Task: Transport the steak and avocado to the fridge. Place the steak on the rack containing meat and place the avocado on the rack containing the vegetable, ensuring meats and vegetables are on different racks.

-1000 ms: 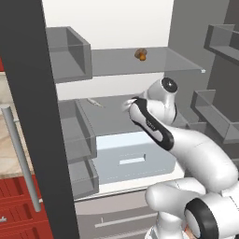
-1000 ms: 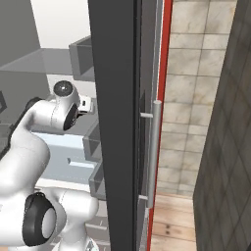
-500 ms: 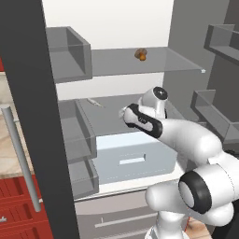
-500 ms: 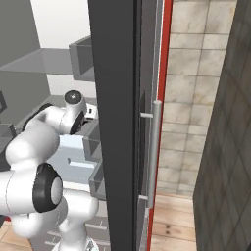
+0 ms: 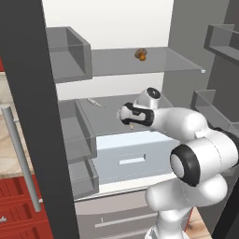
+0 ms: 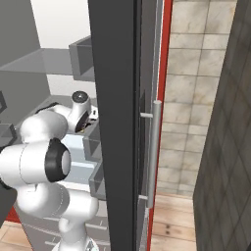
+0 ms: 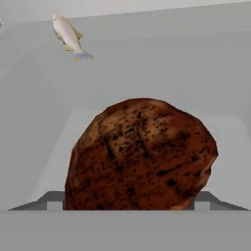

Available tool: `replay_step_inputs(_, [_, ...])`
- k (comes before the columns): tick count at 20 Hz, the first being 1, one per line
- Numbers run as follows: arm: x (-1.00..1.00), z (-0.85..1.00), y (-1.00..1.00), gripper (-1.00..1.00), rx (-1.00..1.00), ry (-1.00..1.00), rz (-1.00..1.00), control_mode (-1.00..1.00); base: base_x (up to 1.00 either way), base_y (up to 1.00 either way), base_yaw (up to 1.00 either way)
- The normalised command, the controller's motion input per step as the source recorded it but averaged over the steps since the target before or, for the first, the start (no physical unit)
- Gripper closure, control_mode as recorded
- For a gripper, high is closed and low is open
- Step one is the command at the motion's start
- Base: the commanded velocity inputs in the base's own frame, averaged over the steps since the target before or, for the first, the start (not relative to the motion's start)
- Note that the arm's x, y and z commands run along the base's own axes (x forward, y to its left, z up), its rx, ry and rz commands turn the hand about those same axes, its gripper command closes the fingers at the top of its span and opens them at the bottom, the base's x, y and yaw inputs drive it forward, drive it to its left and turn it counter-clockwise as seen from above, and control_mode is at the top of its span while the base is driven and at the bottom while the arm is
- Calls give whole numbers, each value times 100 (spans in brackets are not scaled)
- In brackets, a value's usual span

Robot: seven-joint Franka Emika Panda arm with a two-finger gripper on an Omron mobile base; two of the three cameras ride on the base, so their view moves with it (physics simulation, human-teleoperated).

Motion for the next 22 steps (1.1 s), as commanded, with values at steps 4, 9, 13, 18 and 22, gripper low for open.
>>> replay_step_inputs(4, [35, -31, 9, 100, 0, 0, 0, -100, 0, 0, 0])
replay_step_inputs(9, [23, -41, 6, 100, 0, 0, 0, -100, 0, 0, 0])
replay_step_inputs(13, [9, -59, 4, -100, -2, -1, 0, -100, 0, 0, 0])
replay_step_inputs(18, [12, -40, 0, -100, 0, -2, 0, -100, 0, 0, 0])
replay_step_inputs(22, [-4, -3, 0, -100, 0, -1, 0, -100, 0, 0, 0])
